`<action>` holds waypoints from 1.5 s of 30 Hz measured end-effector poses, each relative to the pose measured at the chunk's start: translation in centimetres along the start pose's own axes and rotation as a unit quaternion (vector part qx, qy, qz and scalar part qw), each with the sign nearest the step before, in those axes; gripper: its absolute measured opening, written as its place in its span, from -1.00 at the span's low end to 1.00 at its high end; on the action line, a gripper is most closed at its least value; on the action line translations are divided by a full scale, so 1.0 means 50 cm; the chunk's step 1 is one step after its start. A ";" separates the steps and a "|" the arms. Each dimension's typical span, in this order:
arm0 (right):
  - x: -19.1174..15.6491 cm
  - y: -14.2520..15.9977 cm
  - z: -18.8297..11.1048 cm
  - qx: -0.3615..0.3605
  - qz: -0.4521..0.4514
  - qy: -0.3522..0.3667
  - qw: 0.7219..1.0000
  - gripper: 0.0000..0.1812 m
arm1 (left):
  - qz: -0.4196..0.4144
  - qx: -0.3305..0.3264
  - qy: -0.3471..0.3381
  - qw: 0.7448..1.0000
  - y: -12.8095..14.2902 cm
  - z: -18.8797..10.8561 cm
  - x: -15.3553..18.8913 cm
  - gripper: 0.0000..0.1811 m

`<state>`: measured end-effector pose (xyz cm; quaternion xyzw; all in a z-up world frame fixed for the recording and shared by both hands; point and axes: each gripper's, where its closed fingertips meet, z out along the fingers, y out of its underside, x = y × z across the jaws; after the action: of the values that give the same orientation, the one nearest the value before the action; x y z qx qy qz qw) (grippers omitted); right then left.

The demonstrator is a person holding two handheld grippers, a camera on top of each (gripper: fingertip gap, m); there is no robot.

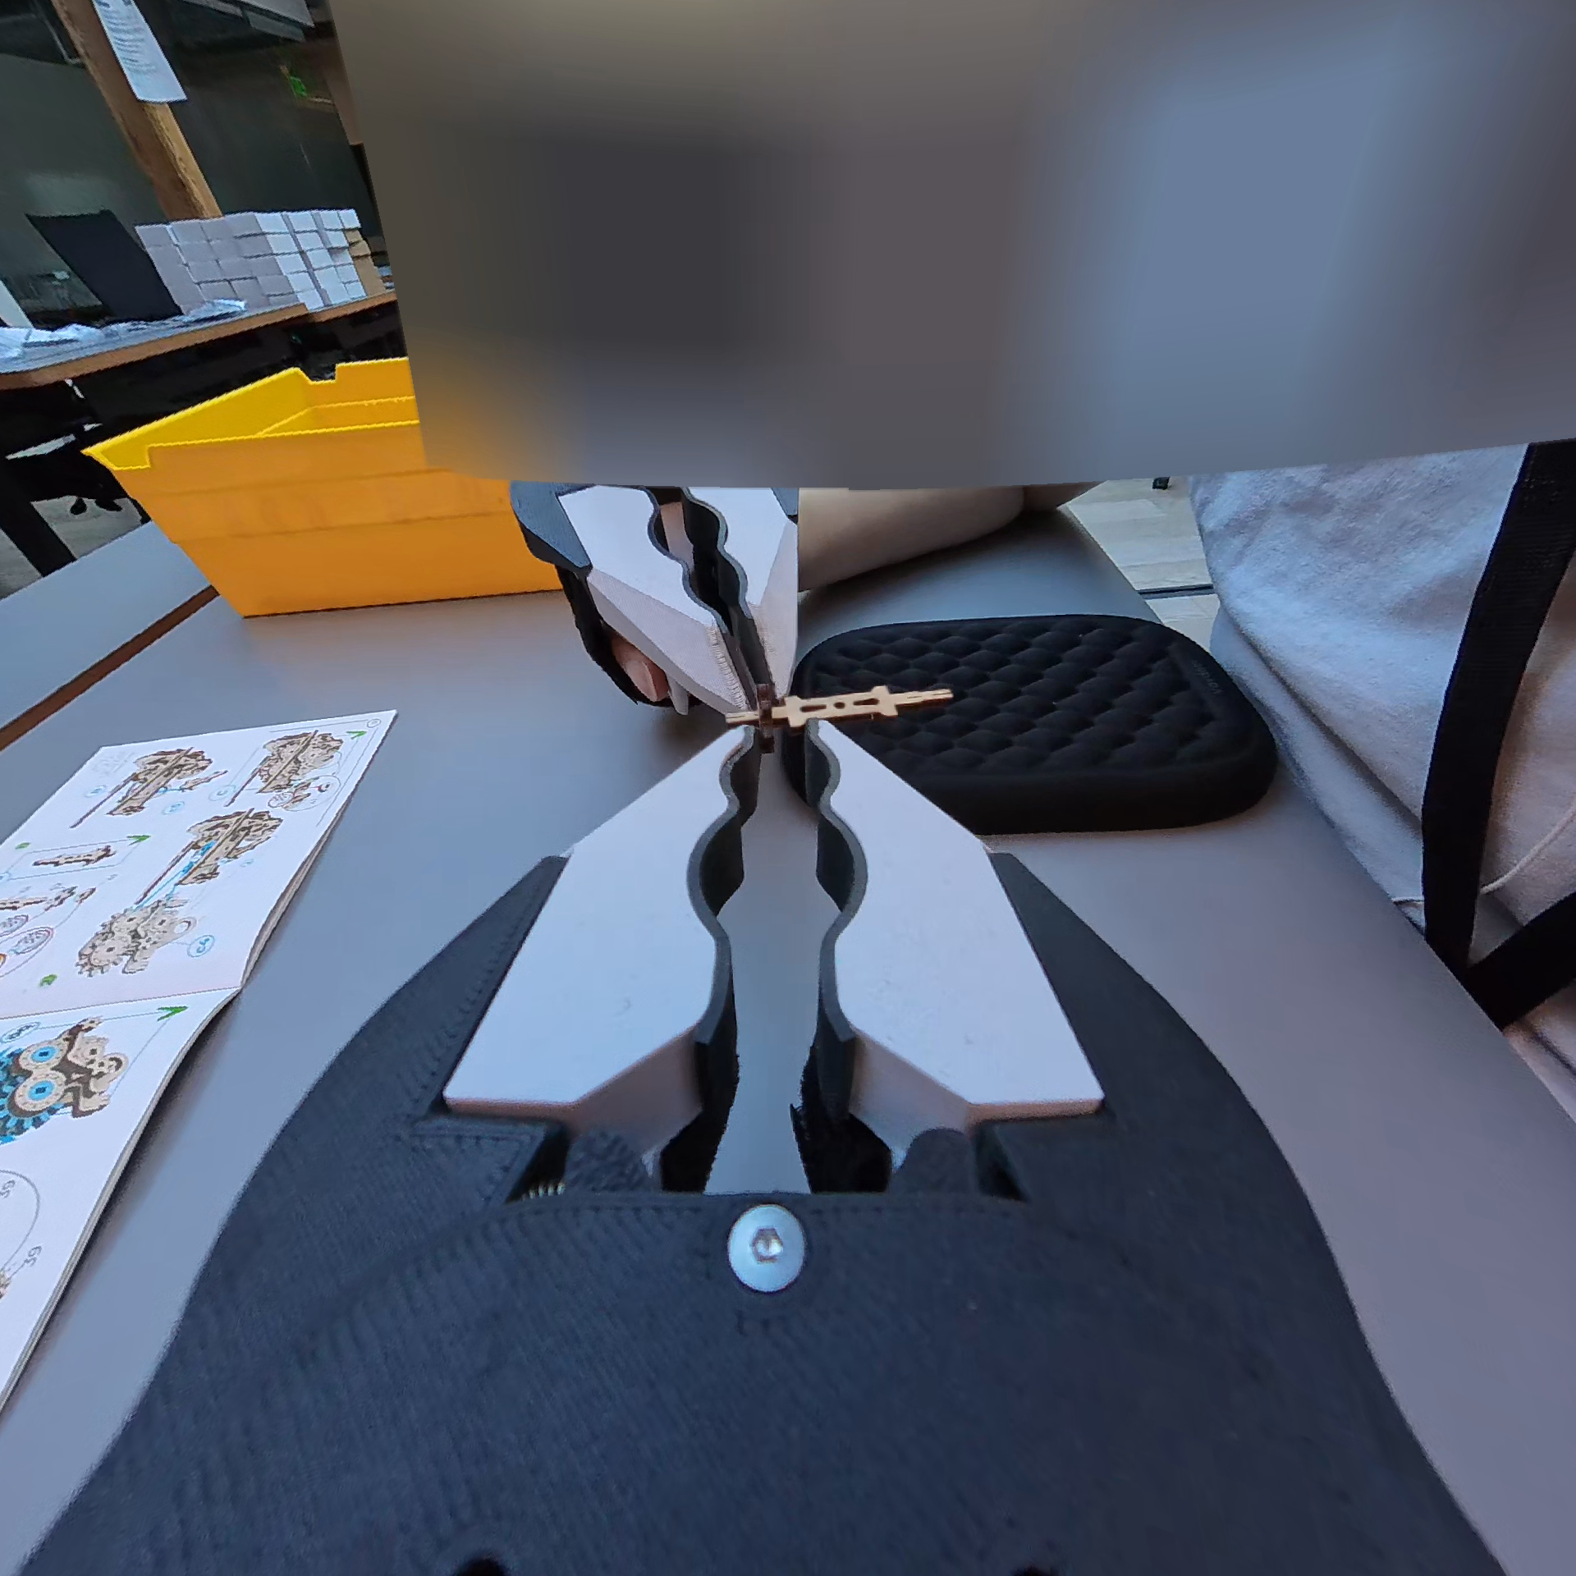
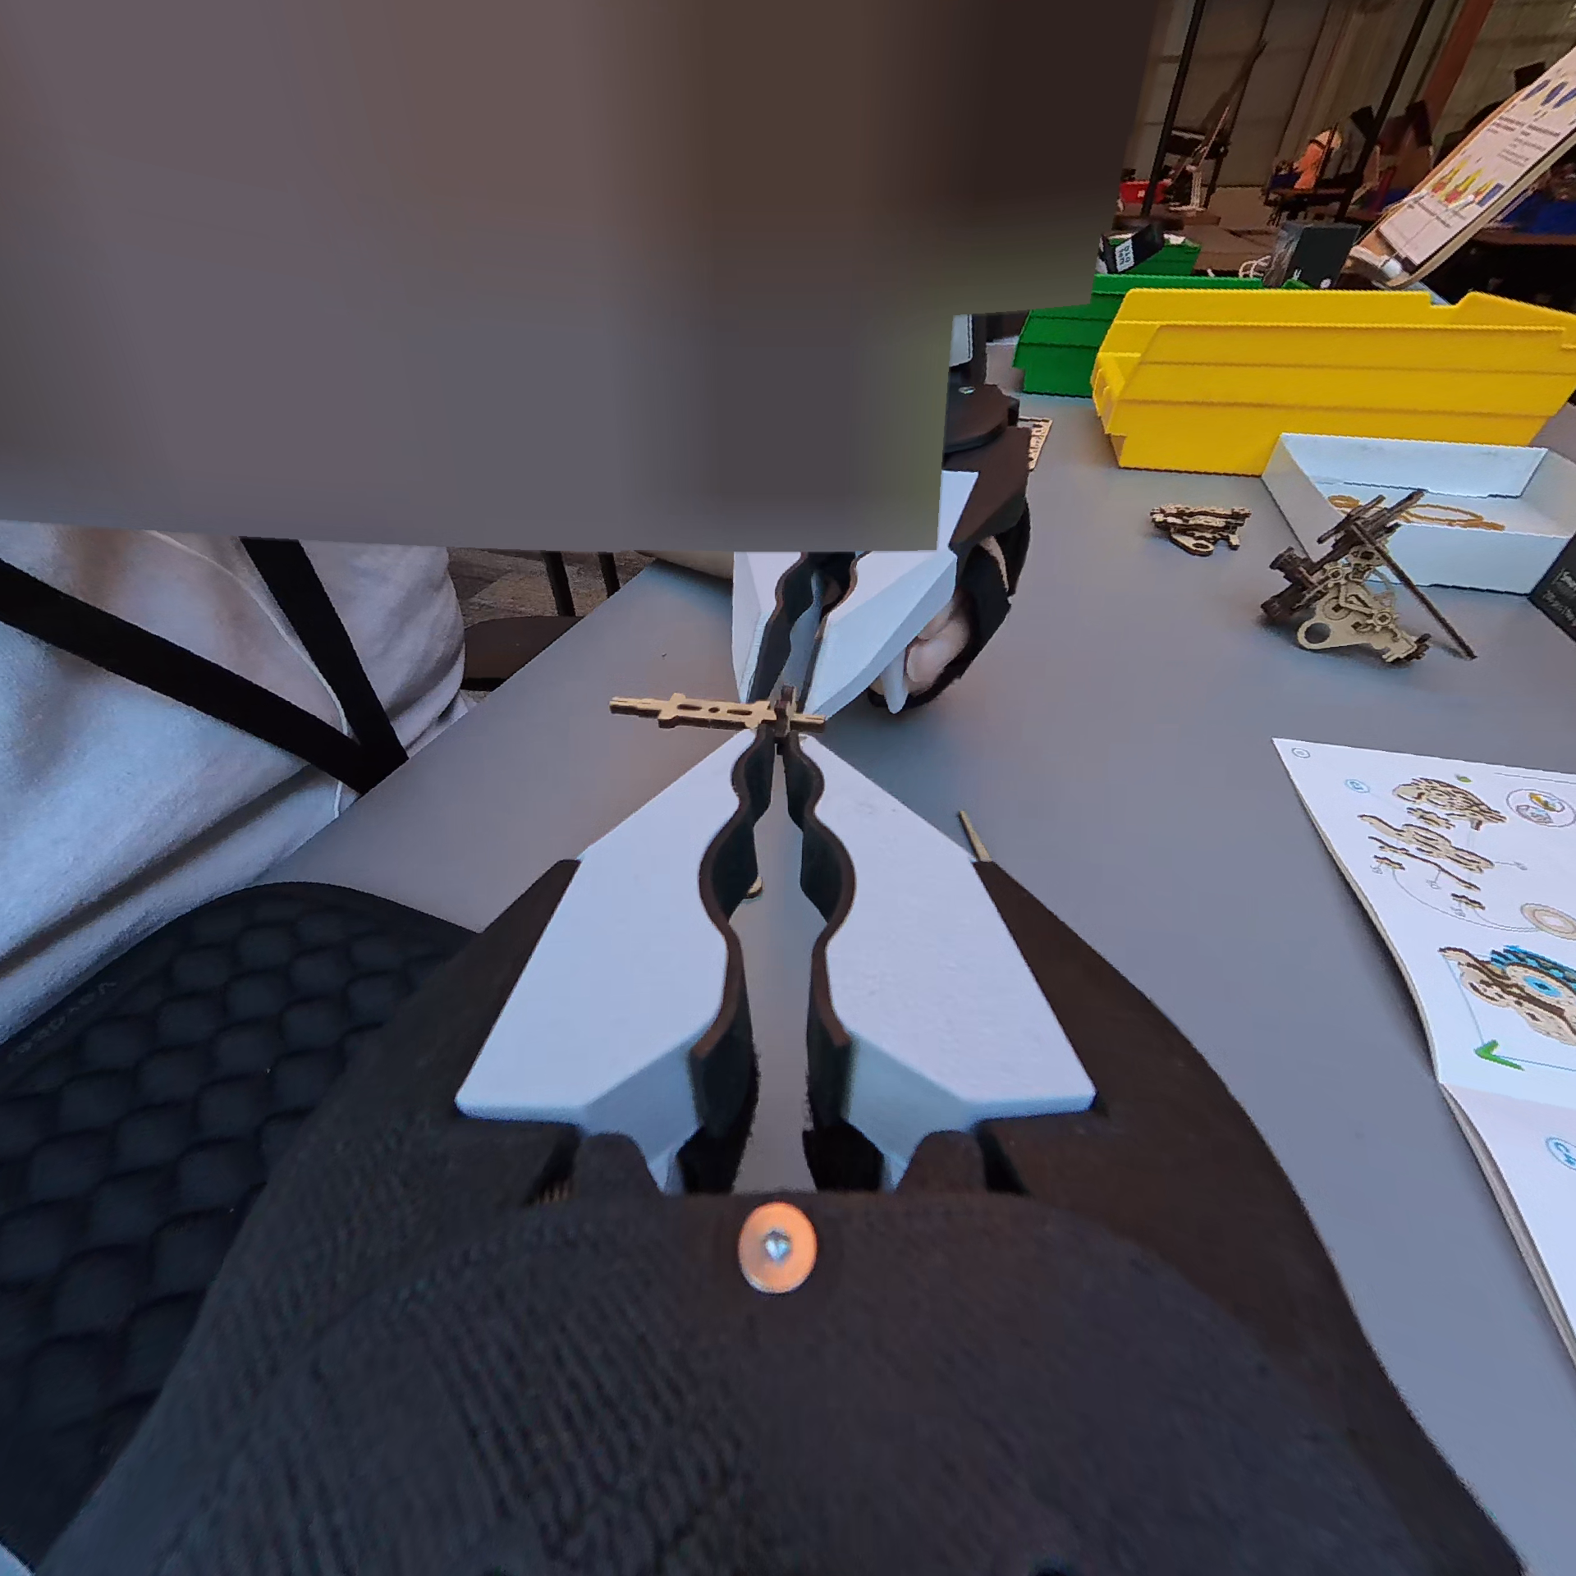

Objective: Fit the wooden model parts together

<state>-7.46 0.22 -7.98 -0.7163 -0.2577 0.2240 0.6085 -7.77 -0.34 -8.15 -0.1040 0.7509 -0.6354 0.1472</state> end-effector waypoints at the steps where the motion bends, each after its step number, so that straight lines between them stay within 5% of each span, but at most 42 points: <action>1: 0.001 0.001 0.000 -0.002 0.001 0.002 1.000 -1.00 | 0.003 -0.003 0.001 1.000 0.002 0.000 0.001 -0.92; 45: 0.006 0.014 0.001 -0.041 -0.072 0.057 0.995 -0.93 | -0.033 -0.025 -0.016 0.999 0.018 0.003 -0.012 -0.93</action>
<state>-7.19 0.35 -8.67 -0.7318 -0.2820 0.1281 0.6070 -7.09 -0.14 -9.00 -0.1428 0.7603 -0.6191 0.1355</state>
